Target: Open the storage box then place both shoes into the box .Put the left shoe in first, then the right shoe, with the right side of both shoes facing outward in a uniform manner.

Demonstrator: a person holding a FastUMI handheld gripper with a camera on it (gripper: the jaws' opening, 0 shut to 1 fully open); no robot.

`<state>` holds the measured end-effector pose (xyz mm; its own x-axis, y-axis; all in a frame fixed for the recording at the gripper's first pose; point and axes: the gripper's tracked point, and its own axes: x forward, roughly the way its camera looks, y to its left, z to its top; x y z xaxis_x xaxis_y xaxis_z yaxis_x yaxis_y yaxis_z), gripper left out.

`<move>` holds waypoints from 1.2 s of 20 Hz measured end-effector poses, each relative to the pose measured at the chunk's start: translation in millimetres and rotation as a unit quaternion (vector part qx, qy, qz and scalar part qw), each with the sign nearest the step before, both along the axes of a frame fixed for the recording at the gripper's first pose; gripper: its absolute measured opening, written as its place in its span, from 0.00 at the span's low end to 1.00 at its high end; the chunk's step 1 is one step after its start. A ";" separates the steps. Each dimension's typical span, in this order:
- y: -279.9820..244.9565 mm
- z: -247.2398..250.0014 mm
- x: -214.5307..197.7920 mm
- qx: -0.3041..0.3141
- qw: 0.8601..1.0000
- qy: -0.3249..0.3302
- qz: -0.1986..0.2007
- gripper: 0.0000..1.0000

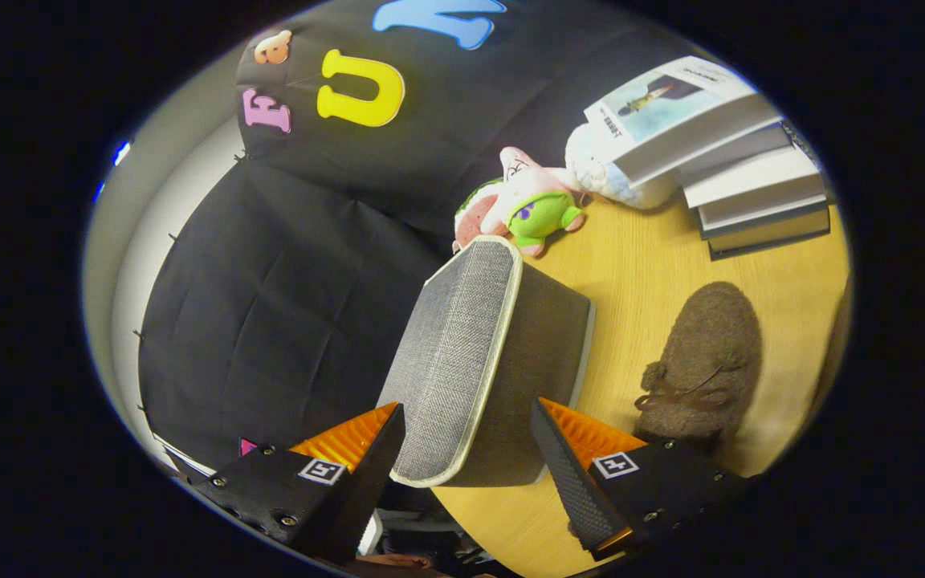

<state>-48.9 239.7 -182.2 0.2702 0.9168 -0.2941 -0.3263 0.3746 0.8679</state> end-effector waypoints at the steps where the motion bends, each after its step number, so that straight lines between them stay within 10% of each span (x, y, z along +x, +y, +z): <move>1: 2.1 -1.8 -1.7 0.010 1.000 0.009 0.006 0.96; 11: 24.4 -2.8 0.7 0.107 0.987 0.121 0.010 0.94; 14: 16.2 -9.9 6.4 0.105 0.986 0.128 -0.002 0.69; 17: 4.0 -4.6 9.8 0.140 0.977 0.163 -0.012 0.13; 24: 25.3 13.1 -3.6 0.139 0.978 0.157 0.013 0.00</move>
